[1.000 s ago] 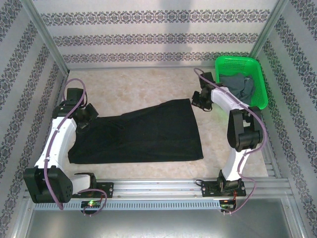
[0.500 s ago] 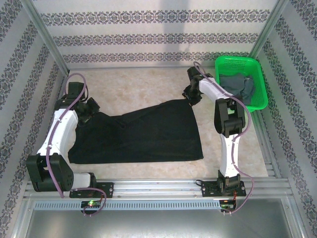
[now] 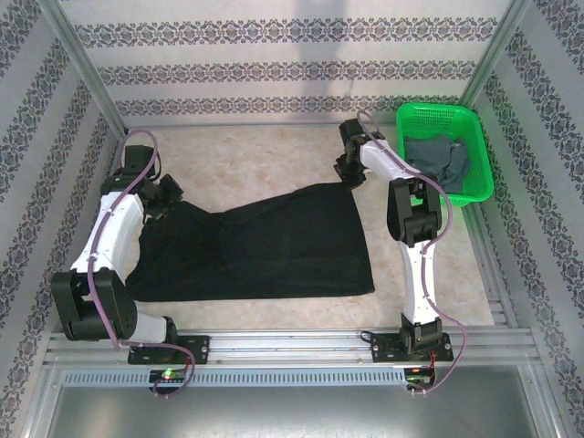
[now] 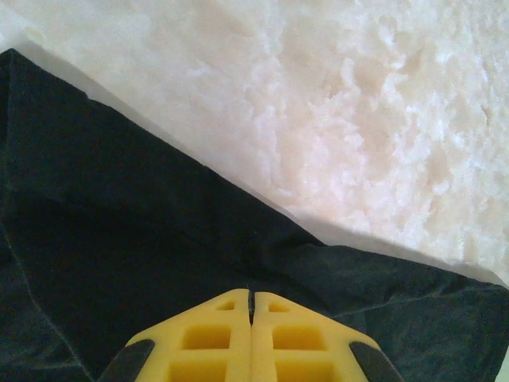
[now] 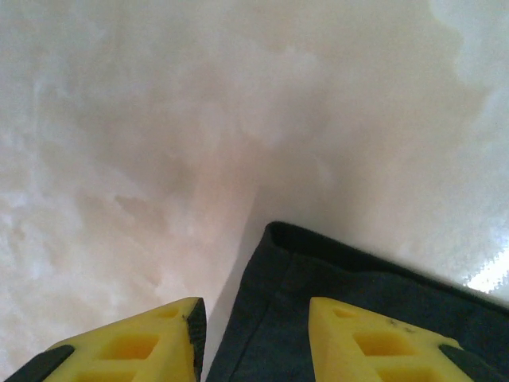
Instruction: Fold and stack the t-shirts
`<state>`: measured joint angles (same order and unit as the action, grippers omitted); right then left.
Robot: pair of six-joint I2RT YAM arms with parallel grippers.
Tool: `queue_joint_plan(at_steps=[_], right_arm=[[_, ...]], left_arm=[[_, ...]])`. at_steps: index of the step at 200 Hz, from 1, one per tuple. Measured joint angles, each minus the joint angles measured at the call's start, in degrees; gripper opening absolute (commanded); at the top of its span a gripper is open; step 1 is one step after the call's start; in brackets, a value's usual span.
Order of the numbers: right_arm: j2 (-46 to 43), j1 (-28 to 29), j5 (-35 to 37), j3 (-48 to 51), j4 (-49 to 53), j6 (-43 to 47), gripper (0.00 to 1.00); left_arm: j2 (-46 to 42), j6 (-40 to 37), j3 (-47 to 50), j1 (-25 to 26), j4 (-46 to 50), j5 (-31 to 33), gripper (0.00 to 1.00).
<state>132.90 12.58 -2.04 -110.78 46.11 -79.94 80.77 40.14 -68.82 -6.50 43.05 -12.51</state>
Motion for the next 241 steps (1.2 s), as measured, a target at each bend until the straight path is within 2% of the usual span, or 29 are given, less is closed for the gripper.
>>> queue_joint_plan(at_steps=[61, 104, 134, 201, 241], right_arm=[[5.0, -0.1, 0.7, -6.4, 6.1, -1.3, 0.39], [8.1, -0.1, 1.2, -12.3, 12.7, -0.6, 0.22], [7.9, -0.2, 1.2, -12.2, 14.1, 0.1, 0.02], [-0.2, -0.5, 2.4, 0.2, 6.1, 5.4, 0.00], [-9.1, -0.5, 0.6, 9.9, -1.6, 8.4, 0.00]], left_arm=[[1.3, 0.0, -1.7, 0.0, -0.5, -0.4, 0.00], [2.1, 0.0, -2.7, -0.2, -0.5, -0.4, 0.00], [2.8, 0.0, -3.7, -0.8, -0.7, -0.4, 0.00], [4.8, 0.0, -5.5, -2.4, -1.1, -0.3, 0.00], [5.9, 0.0, -8.4, -3.3, -1.4, 0.1, 0.00]])
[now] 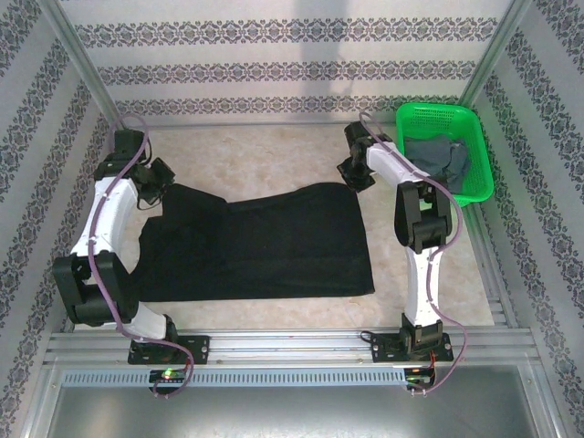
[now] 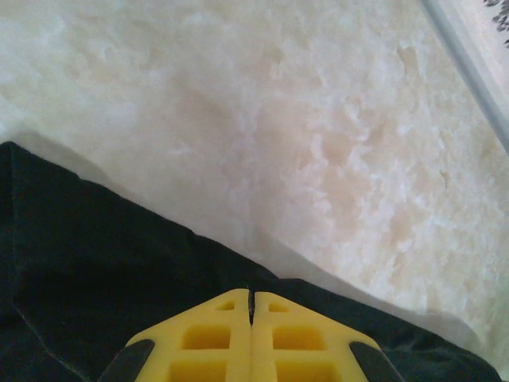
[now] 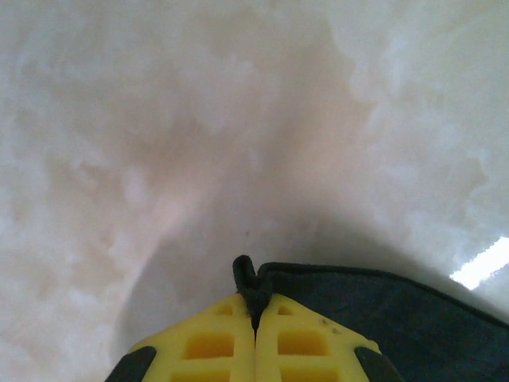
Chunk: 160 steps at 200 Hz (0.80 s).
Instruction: Fold and stack the t-shirts
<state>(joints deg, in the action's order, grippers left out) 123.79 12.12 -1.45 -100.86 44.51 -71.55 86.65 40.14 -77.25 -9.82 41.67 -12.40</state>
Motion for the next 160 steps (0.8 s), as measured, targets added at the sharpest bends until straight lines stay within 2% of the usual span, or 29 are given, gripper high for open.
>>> queue_joint_plan(at_steps=[82, 160], right_arm=[[-13.9, 0.0, -2.6, 18.6, -6.8, 0.6, 0.00], [-24.6, 0.0, -4.5, 33.2, -8.6, 1.2, 0.00]], left_arm=[[-3.4, -0.2, -0.8, -0.1, 1.9, 6.0, 0.00], [-13.8, 0.0, 9.5, -0.4, 7.2, 10.3, 0.00]])
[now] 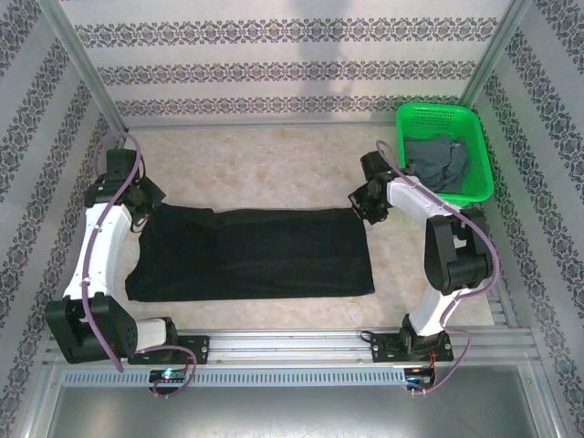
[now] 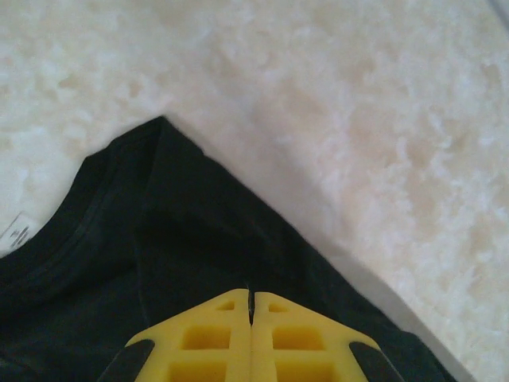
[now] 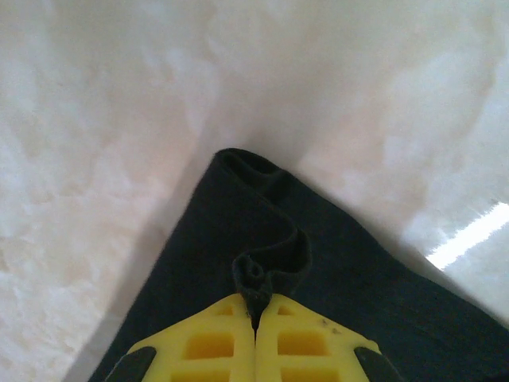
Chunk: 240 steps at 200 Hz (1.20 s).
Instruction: Fold and stack the t-shirts
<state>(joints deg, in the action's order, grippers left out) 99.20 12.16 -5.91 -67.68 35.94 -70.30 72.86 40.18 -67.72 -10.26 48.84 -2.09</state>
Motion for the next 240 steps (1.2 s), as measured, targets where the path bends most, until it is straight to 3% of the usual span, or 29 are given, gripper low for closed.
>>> queue_joint_plan(at_steps=[100, 240], right_arm=[[-8.9, 2.0, -1.0, 14.4, -1.1, 1.4, 0.00], [-13.7, 3.4, 1.0, 17.7, 1.2, 1.3, 0.00]], left_arm=[[-10.9, 2.9, 11.8, 0.0, 7.8, 4.1, 0.00], [-14.1, 5.0, 15.6, 0.0, 11.2, 9.9, 0.00]])
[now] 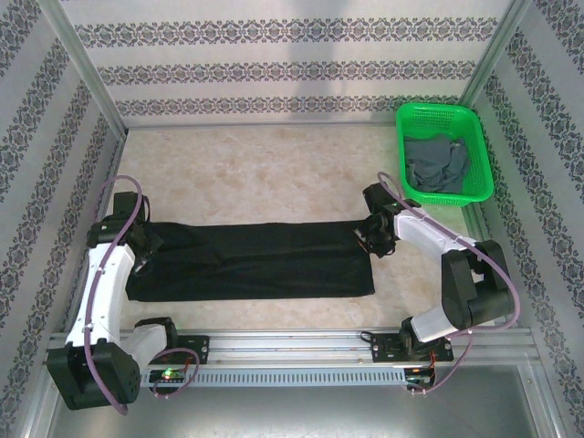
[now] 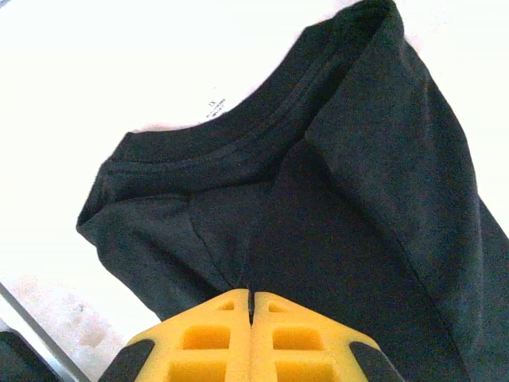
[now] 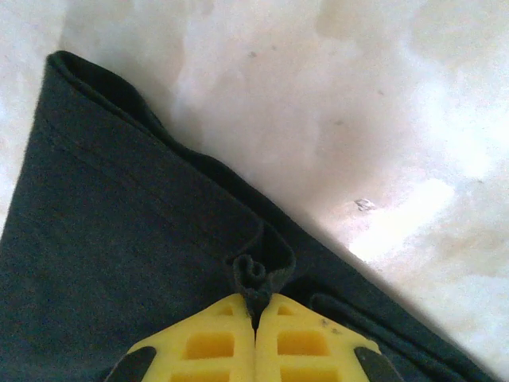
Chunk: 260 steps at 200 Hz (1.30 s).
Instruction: Fold and stack the t-shirts
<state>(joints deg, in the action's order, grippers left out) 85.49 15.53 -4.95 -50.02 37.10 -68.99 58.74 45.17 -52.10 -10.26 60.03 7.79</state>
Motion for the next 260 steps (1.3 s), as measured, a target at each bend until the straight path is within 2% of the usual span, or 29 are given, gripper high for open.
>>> queue_joint_plan(at_steps=[40, 66, 79, 136, 174, 227, 260], right_arm=[[-0.2, 0.8, -0.1, 1.2, 0.4, 0.0, 0.00], [-0.2, 0.8, -0.2, 1.5, 0.8, -0.4, 0.24], [-0.9, 0.8, 0.2, 1.8, 1.2, -0.4, 0.29], [-4.5, 0.9, 1.6, 2.3, 2.1, -0.1, 0.29], [-3.7, 2.0, 2.0, 1.0, 2.1, 0.1, 0.15], [-6.6, 3.1, 3.7, -0.2, 2.4, -0.5, 0.16], [-4.3, 3.1, 3.7, -0.2, 2.1, -1.2, 0.13]], left_arm=[[-0.7, 0.4, 1.2, 0.0, 0.2, 0.4, 0.00], [-1.0, 0.6, 4.3, 0.0, 0.2, 0.3, 0.00], [-1.1, 0.9, 5.7, 0.0, 0.2, 0.2, 0.00], [-1.4, 2.5, 7.6, 0.0, -0.4, -0.2, 0.00], [-0.7, 2.9, 7.6, 0.0, -1.6, 0.0, 0.00], [-0.6, 3.3, 7.6, 0.0, -1.8, 0.2, 0.00], [-0.6, 4.2, 7.6, 0.0, -1.8, 0.2, 0.00]])
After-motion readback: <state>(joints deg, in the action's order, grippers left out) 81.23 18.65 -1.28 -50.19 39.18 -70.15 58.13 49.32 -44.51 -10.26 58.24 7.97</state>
